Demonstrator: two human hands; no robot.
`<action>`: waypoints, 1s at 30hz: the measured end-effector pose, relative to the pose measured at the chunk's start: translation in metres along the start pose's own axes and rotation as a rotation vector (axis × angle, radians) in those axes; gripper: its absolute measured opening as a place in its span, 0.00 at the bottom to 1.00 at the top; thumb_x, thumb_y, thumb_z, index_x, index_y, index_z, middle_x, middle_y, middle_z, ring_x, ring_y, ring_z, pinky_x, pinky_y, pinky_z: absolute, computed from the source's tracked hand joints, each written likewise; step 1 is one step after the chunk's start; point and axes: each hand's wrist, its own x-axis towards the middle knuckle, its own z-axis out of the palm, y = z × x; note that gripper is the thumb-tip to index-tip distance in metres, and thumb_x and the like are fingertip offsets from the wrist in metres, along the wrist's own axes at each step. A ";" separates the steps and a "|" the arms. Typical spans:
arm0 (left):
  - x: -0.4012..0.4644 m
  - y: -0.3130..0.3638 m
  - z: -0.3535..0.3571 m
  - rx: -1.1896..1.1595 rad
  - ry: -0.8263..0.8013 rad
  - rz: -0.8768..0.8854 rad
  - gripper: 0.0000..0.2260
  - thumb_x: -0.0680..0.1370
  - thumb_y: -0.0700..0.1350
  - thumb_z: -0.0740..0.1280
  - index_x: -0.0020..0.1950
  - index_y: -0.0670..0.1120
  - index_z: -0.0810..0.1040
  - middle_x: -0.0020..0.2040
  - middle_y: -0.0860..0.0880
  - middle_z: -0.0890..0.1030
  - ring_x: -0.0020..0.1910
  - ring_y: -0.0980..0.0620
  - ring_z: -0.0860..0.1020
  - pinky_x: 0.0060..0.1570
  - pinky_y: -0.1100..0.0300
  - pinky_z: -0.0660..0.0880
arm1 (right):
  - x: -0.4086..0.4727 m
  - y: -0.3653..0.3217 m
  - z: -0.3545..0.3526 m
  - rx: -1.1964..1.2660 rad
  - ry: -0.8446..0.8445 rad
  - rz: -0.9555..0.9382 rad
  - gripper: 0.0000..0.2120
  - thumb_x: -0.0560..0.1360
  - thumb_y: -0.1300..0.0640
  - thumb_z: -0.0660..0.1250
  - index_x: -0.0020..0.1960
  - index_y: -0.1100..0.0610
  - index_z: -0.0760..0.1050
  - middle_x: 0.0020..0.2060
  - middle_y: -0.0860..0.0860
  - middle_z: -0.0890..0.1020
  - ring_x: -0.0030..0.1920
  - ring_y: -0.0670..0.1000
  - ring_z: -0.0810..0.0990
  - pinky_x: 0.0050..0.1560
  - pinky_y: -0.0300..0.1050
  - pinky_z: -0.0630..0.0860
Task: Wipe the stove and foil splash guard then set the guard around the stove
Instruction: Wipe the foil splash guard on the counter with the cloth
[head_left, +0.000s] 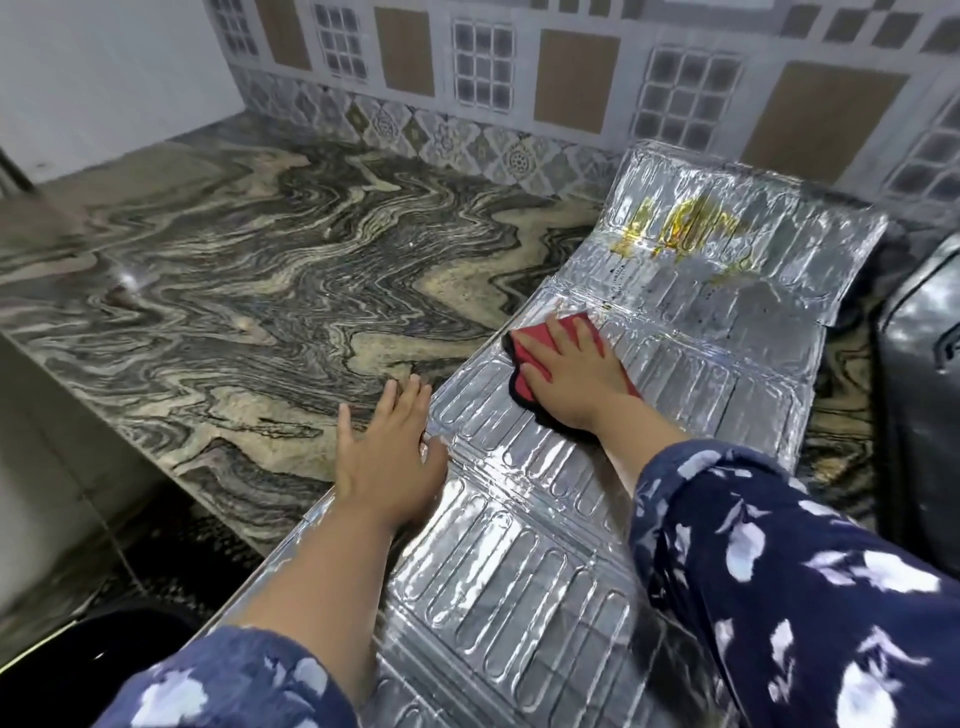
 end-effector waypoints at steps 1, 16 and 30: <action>-0.001 0.001 -0.002 0.006 -0.010 -0.014 0.27 0.80 0.56 0.45 0.78 0.53 0.42 0.77 0.57 0.41 0.76 0.57 0.41 0.73 0.39 0.37 | -0.008 -0.006 0.002 0.003 -0.002 -0.011 0.24 0.79 0.39 0.42 0.75 0.34 0.43 0.78 0.49 0.43 0.77 0.59 0.40 0.74 0.63 0.41; 0.036 0.007 -0.025 -0.084 0.024 0.207 0.28 0.76 0.51 0.45 0.78 0.53 0.47 0.78 0.57 0.49 0.77 0.57 0.45 0.75 0.46 0.38 | -0.069 -0.052 0.013 0.080 0.032 -0.247 0.24 0.80 0.42 0.48 0.74 0.34 0.46 0.78 0.46 0.45 0.78 0.52 0.39 0.74 0.59 0.33; 0.094 0.002 -0.005 -0.123 -0.008 0.354 0.26 0.79 0.58 0.39 0.77 0.56 0.47 0.77 0.60 0.49 0.77 0.58 0.44 0.75 0.44 0.40 | 0.024 0.004 -0.005 0.061 0.074 -0.031 0.25 0.80 0.43 0.46 0.76 0.39 0.46 0.78 0.46 0.46 0.78 0.50 0.41 0.75 0.58 0.38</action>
